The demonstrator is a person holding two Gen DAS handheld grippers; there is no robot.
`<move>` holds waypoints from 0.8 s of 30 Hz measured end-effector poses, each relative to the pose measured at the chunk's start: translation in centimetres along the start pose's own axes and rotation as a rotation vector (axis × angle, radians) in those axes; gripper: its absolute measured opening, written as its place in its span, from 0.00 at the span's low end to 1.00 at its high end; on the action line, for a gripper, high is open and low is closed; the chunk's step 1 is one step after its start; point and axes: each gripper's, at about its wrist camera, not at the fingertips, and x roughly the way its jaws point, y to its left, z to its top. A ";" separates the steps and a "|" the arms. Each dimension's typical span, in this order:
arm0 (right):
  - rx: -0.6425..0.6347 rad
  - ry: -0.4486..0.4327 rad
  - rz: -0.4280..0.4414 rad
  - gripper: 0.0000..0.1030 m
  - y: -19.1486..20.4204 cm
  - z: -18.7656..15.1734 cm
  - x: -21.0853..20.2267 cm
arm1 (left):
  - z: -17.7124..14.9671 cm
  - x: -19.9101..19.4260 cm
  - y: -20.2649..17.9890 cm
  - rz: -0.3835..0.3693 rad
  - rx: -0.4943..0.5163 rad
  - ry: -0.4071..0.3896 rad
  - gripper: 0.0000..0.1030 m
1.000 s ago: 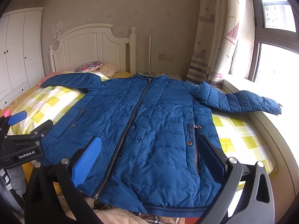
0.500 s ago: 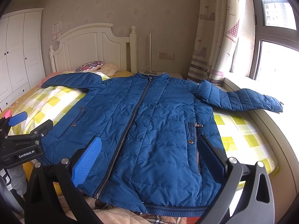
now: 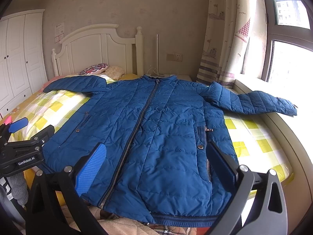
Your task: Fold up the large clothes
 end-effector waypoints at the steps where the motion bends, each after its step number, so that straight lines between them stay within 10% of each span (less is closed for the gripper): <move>1: 0.001 0.001 0.000 0.98 0.0 0.0 0.0 | 0.0 0.1 0.0 -0.002 0.000 0.003 0.96; 13: 0.058 0.050 -0.070 0.98 -5.4 1.8 4.7 | 2.0 6.2 -1.8 -0.041 0.059 0.081 0.96; 24: 0.650 0.179 -0.291 0.92 -27.7 4.5 18.4 | 9.6 26.4 -5.2 -0.009 0.164 0.272 0.96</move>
